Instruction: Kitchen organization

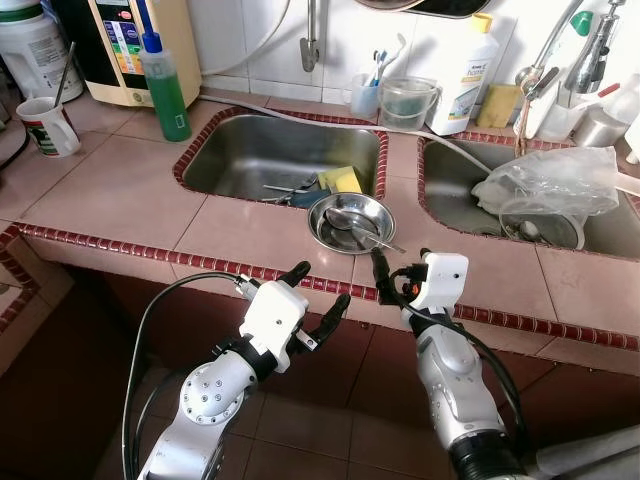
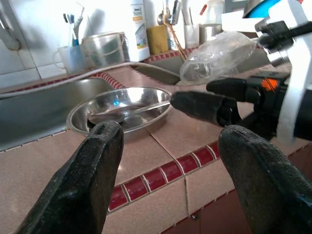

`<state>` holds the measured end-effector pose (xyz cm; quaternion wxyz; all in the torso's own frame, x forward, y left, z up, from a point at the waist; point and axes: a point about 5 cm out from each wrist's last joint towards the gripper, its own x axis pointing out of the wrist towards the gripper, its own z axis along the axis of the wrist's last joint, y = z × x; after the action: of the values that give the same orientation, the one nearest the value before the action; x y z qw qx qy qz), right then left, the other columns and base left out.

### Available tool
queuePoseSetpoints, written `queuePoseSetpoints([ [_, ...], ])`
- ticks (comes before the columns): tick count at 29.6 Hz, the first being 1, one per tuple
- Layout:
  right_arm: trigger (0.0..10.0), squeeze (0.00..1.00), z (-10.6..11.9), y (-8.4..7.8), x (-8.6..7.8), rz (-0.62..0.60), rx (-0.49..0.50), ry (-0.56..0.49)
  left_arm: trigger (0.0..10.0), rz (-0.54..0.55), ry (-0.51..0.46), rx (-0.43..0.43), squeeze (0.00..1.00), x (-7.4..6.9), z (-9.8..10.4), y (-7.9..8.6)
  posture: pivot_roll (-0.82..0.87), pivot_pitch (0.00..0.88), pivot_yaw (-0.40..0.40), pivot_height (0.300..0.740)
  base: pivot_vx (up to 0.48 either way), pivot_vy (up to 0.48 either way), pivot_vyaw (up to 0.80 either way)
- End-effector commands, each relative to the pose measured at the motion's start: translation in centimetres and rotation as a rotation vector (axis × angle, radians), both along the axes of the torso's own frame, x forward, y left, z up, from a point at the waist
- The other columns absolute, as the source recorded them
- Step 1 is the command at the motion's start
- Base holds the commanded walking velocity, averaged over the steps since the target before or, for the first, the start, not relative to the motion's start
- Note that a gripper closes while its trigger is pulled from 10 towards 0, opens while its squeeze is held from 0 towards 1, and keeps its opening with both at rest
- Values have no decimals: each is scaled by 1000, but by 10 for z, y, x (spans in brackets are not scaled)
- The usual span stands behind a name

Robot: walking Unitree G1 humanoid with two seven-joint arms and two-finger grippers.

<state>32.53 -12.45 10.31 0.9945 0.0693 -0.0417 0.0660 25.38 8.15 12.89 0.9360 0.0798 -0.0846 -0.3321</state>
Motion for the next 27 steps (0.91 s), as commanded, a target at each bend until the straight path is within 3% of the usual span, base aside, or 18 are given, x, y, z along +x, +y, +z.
queuePoseSetpoints([
  [1, 10000, 0, 0, -3, 1, -14, 9, -4, 10000, -25, 0, 12, 0, -4, 0, -2, 13, 121, -4, 740, 0, 0, 0],
  [7, 10000, 0, 4, -10, 7, -34, 13, -15, 10000, -41, -9, 23, 0, -5, 1, -2, 16, 121, -5, 740, 0, 0, 0],
  [8, 6078, 0, 4, -11, 7, -41, 22, -12, 10000, -41, -11, 22, 0, -5, 1, -3, 15, 120, -4, 740, 0, 0, 0],
  [10, 5765, 0, 3, -13, 8, -47, 29, -10, 10000, -42, -12, 21, 0, -5, 1, -3, 16, 121, -2, 740, 0, 0, 0],
  [11, 3608, 0, 3, -13, 8, -45, 23, -11, 10000, -44, -12, 20, 0, -6, 1, -3, 16, 121, -2, 740, 0, 0, 0],
  [13, 3490, 0, 3, -14, 8, -47, 21, -11, 10000, -48, -14, 19, 0, -6, 2, -4, 17, 122, -2, 740, 0, 0, 0],
  [14, 1020, 0, 3, -14, 9, -48, 27, -11, 10000, -50, -15, 19, 0, -6, 3, -5, 17, 122, -2, 740, 0, 0, 0],
  [15, 0, 0, 3, -15, 9, -51, 34, -10, 10000, -52, -17, 18, 0, -6, 3, -5, 18, 122, 0, 740, 0, 0, 0],
  [26, 157, 0, 0, -9, 10, -2, 103, 13, 10000, -55, -28, 15, 0, -6, 7, -4, 26, 120, 2, 740, 0, 0, 0],
  [27, 3137, 0, 0, -7, 10, 19, 103, 14, 10000, -56, -29, 15, 0, -6, 8, -4, 26, 118, 3, 740, 0, 0, 0],
])
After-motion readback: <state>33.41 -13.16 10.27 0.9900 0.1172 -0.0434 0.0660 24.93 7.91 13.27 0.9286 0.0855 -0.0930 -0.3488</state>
